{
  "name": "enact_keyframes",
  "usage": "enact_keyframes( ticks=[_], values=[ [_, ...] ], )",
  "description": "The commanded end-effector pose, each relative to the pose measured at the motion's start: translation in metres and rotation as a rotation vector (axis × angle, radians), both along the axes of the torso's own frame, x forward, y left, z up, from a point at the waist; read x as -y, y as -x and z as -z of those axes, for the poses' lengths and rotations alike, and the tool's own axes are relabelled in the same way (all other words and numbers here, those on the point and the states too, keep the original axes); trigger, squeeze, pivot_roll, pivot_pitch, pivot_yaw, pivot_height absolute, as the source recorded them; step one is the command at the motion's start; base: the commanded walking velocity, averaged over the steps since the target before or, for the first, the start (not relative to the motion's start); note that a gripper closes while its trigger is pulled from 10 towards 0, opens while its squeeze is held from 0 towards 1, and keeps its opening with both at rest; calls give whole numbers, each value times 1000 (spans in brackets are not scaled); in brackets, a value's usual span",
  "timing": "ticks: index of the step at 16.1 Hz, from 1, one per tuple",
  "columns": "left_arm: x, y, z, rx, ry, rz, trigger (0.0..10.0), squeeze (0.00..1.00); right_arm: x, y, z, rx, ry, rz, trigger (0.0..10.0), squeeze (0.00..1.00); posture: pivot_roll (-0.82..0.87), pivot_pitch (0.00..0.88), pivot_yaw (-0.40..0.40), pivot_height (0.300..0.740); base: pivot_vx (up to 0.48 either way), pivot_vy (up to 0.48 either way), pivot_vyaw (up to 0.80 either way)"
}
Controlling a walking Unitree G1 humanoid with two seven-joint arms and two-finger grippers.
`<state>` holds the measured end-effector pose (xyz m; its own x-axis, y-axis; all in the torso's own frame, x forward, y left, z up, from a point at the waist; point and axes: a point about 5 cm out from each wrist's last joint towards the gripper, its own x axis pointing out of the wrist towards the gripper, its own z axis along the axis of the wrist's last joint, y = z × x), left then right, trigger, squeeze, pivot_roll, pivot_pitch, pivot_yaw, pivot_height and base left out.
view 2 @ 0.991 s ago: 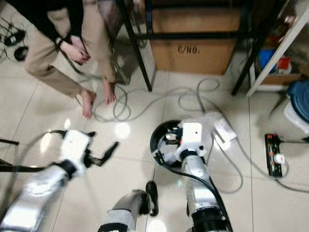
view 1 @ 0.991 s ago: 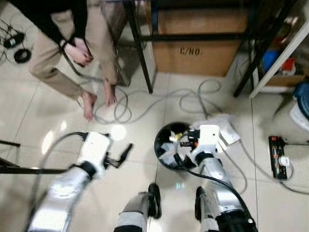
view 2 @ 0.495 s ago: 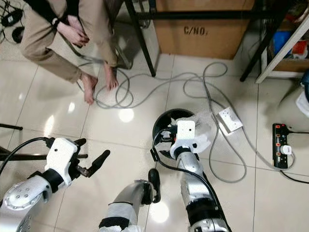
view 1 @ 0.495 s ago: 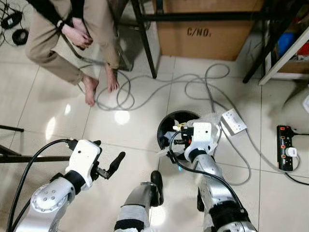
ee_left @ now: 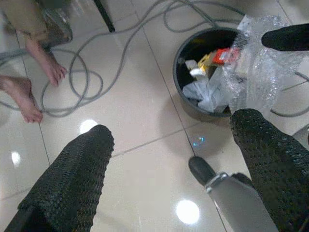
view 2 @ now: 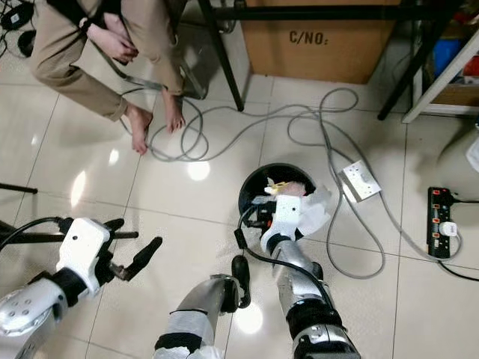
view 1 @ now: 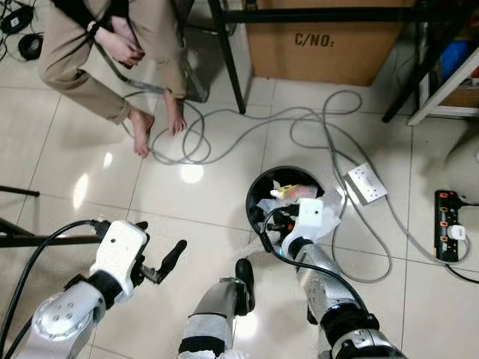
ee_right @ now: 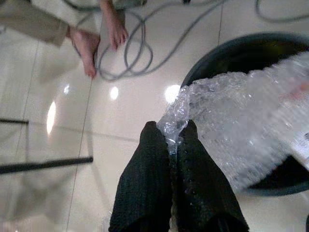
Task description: Picking trash to rubbish bin
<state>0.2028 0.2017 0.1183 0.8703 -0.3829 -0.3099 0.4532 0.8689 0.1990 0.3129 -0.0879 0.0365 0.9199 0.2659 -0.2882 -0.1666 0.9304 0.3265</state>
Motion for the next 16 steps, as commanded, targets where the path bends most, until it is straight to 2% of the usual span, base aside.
enact_keyframes(
  ticks=[1, 5, 7, 9, 11, 14, 16],
  values=[
    [-7, 8, 3, -40, -13, -15, 10000, 0, -9, 10, 12, -42, -21, -27, 0, 0, 291, 541, 257, 740, 0, 0, 0],
    [-11, 13, 1, -53, -30, -21, 10000, 0, -17, 18, 22, -76, -65, -14, 0, 0, 308, 550, 273, 740, 0, 0, 0],
    [-12, 13, 0, -56, -35, -20, 10000, 0, -15, 17, 25, -88, -6, 15, 0, 0, 310, 550, 276, 740, 0, 0, 0],
    [-12, 13, 0, -58, -38, -18, 10000, 0, -8, 3, 12, -23, 119, 79, 0, 0, 311, 550, 278, 740, 0, 0, 0],
    [-10, 13, 0, -59, -36, -19, 10000, 0, 8, -3, 7, 5, 174, 170, 0, 0, 308, 546, 272, 740, 0, 0, 0],
    [-9, 13, 2, -64, -31, -16, 10000, 0, 44, 2, 16, -20, 220, 255, 0, 0, 295, 549, 270, 740, 0, 0, 0],
    [-9, 13, 2, -65, -31, -14, 10000, 0, 56, 3, 18, -20, 252, 272, 0, 0, 295, 549, 272, 740, 0, 0, 0]
  ],
)
